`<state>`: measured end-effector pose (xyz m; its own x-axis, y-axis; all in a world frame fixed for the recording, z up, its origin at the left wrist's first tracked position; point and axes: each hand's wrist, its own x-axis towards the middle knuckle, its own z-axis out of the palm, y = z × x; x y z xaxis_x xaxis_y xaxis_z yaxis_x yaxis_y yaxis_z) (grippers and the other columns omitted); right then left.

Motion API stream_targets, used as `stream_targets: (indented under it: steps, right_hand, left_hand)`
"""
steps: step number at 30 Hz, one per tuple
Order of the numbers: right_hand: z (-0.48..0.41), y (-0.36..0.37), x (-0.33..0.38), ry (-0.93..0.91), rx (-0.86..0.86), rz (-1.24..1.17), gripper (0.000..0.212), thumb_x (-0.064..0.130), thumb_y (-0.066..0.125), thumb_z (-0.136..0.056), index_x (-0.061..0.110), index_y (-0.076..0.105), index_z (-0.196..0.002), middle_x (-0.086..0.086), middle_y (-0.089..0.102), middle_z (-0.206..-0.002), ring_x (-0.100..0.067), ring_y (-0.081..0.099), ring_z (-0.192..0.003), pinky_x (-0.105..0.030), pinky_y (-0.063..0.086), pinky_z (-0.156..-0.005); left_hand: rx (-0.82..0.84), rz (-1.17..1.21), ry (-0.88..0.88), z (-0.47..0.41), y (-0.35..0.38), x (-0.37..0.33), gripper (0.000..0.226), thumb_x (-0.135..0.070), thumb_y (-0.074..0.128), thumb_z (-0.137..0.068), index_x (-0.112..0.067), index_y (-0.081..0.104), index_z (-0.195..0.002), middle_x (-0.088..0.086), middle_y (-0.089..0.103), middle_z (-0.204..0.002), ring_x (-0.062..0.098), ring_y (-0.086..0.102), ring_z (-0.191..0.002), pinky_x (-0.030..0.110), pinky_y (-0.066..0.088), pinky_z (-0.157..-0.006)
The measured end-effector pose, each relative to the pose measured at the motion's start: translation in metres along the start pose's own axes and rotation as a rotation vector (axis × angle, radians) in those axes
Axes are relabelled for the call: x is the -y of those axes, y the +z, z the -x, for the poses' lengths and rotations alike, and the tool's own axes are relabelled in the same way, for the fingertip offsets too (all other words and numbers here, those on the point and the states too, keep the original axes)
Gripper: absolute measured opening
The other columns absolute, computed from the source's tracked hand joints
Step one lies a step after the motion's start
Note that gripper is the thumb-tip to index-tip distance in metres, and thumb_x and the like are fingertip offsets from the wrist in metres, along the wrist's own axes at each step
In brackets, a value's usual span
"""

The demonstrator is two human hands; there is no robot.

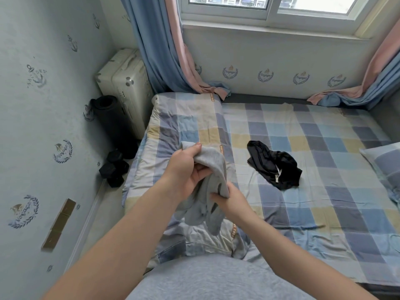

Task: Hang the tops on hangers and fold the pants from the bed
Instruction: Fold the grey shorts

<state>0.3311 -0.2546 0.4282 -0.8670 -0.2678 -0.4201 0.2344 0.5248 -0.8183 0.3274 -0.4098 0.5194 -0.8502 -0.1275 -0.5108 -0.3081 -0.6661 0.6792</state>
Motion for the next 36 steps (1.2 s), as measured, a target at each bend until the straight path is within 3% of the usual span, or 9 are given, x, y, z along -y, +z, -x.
stream_targets:
  steps: [1,4,6,11,15,22,26,31,36]
  right_hand:
    - [-0.003,-0.003,-0.004,0.014,-0.032,0.050,0.003,0.021,0.059,-0.096,0.023,0.061,-0.097,-0.001,0.067,-0.091,-0.019,0.062,-0.083,-0.036,0.050,-0.070]
    - [-0.010,-0.022,-0.019,0.042,-0.148,0.158,0.038,0.010,0.050,-0.096,0.025,0.052,-0.061,0.005,0.052,-0.060,-0.020,0.046,-0.060,-0.029,0.030,-0.052]
    - [-0.012,-0.037,-0.023,0.062,-0.196,0.167,0.042,0.000,0.047,-0.093,0.022,0.050,-0.057,0.004,0.044,-0.054,-0.018,0.038,-0.054,-0.027,0.024,-0.048]
    - [-0.010,-0.072,0.001,-0.064,-0.328,0.049,0.022,0.000,0.054,-0.093,0.007,0.068,-0.077,-0.010,0.055,-0.065,-0.019,0.043,-0.060,-0.031,0.029,-0.055]
    - [-0.005,-0.085,0.040,-0.214,-0.296,-0.022,0.021,0.011,0.065,-0.093,-0.001,0.066,-0.075,-0.014,0.049,-0.063,-0.017,0.038,-0.058,-0.032,0.027,-0.054]
    - [-0.001,-0.075,0.085,-0.202,-0.252,-0.286,0.021,0.016,0.066,-0.094,0.005,0.068,-0.075,-0.013,0.061,-0.069,-0.024,0.056,-0.064,-0.037,0.046,-0.063]
    - [0.007,-0.074,0.097,-0.182,-0.189,-0.430,0.016,0.014,0.066,-0.095,0.003,0.069,-0.083,-0.015,0.065,-0.075,-0.025,0.062,-0.062,-0.035,0.053,-0.062]
    - [0.015,-0.070,0.099,-0.162,-0.057,-0.643,0.013,0.001,0.056,-0.098,-0.003,0.065,-0.105,-0.019,0.067,-0.094,-0.023,0.068,-0.077,-0.032,0.061,-0.067]
    - [0.021,-0.070,0.081,-0.222,0.015,-0.639,0.021,0.003,0.059,-0.096,0.005,0.065,-0.116,-0.010,0.074,-0.107,-0.021,0.072,-0.093,-0.033,0.061,-0.079]
  left_hand:
    - [-0.002,0.010,0.005,0.000,-0.001,-0.002,0.031,-0.017,0.053,-0.104,0.009,0.057,-0.120,0.022,0.072,-0.099,0.026,0.075,-0.078,0.034,0.060,-0.061]
    - [-0.050,0.055,0.035,-0.002,-0.009,-0.011,0.034,-0.018,0.052,-0.104,0.010,0.054,-0.123,0.026,0.070,-0.108,0.029,0.075,-0.080,0.035,0.061,-0.061]
    - [-0.102,0.098,0.065,-0.007,-0.018,-0.017,0.034,-0.018,0.051,-0.104,0.010,0.054,-0.124,0.027,0.070,-0.108,0.029,0.075,-0.079,0.035,0.061,-0.062]
    - [-0.243,0.051,0.088,-0.022,-0.044,-0.017,0.029,-0.018,0.052,-0.104,0.000,0.055,-0.127,0.020,0.071,-0.105,0.027,0.075,-0.083,0.037,0.061,-0.061]
    - [-0.271,-0.382,0.110,-0.030,-0.056,-0.003,0.018,-0.020,0.062,-0.098,-0.014,0.060,-0.115,0.007,0.067,-0.116,0.024,0.065,-0.108,0.036,0.054,-0.076]
    - [0.286,-0.906,0.087,-0.009,-0.035,0.028,0.033,-0.032,0.082,-0.082,-0.026,0.066,-0.110,-0.006,0.072,-0.110,0.008,0.069,-0.101,0.026,0.055,-0.078]
    - [0.455,-0.900,0.145,-0.001,-0.024,0.044,0.045,-0.036,0.084,-0.077,-0.028,0.063,-0.115,-0.008,0.070,-0.112,0.005,0.066,-0.105,0.027,0.055,-0.090]
    - [0.375,-0.795,0.227,-0.003,-0.014,0.043,0.019,-0.025,0.067,-0.086,-0.023,0.064,-0.104,0.002,0.072,-0.085,0.022,0.072,-0.070,0.029,0.057,-0.059]
    - [0.205,-0.709,0.279,-0.009,-0.018,0.034,0.016,-0.002,0.055,-0.097,-0.015,0.064,-0.092,0.009,0.069,-0.072,0.029,0.070,-0.057,0.037,0.060,-0.055]
